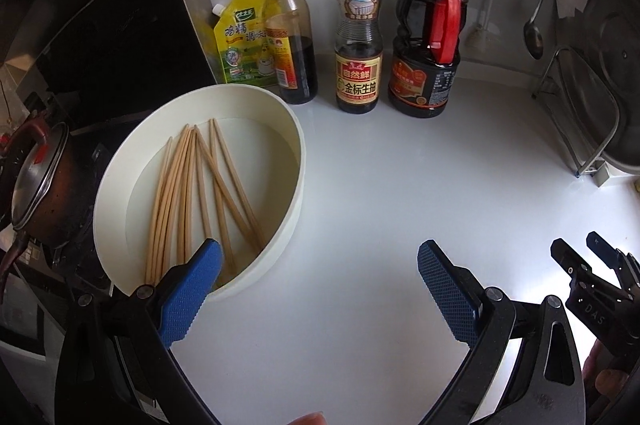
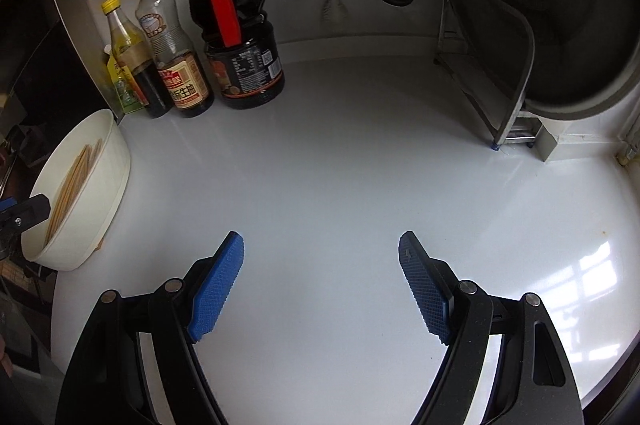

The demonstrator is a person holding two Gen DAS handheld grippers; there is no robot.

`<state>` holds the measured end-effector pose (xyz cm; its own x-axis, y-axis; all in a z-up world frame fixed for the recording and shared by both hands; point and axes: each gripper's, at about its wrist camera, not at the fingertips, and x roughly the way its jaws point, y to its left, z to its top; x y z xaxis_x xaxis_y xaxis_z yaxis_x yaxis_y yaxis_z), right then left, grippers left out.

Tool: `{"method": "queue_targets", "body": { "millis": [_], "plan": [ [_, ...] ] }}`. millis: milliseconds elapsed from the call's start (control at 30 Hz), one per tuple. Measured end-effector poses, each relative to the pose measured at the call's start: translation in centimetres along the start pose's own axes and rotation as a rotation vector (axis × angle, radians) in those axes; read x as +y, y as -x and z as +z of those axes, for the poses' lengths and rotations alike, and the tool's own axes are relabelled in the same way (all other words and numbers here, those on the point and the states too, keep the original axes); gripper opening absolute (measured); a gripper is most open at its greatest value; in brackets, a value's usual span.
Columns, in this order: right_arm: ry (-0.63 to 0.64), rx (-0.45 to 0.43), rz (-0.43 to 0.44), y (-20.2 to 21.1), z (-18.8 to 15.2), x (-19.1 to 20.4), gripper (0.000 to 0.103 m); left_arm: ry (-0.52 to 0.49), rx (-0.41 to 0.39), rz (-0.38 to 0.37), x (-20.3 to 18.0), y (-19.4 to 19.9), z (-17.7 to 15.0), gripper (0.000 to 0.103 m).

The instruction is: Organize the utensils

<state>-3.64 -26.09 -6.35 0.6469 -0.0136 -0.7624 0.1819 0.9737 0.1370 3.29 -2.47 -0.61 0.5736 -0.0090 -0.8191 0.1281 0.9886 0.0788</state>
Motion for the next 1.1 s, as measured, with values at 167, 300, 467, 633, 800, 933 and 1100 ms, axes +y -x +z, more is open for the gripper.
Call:
{"method": "queue_targets", "body": {
  "millis": [167,300,467,633,800,933,1100],
  "plan": [
    [0.046,-0.018,0.042,1.5,0.8,3.2,0.076,0.035,-0.001,0.007,1.5,0.1,-0.3,0.097],
    [0.067,-0.025,0.056,1.8,1.0,4.6,0.076,0.051,-0.003,0.01,2.4,0.2,-0.5,0.097],
    [0.066,-0.017,0.055,1.6,1.1,4.9,0.076,0.058,-0.024,0.007,3.3,0.5,-0.8,0.097],
    [0.069,-0.02,0.053,1.7,1.0,5.3,0.076,0.072,-0.006,-0.001,3.7,0.5,-0.8,0.097],
    [0.071,-0.022,0.052,1.8,1.2,5.5,0.076,0.081,0.004,-0.001,4.0,0.3,-0.8,0.097],
    [0.069,-0.025,0.051,1.8,1.4,5.4,0.076,0.078,0.003,-0.001,4.0,0.2,-0.8,0.097],
    [0.071,-0.027,0.049,1.8,1.5,5.4,0.076,0.08,0.007,0.0,4.0,0.1,-0.7,0.097]
  ]
}}
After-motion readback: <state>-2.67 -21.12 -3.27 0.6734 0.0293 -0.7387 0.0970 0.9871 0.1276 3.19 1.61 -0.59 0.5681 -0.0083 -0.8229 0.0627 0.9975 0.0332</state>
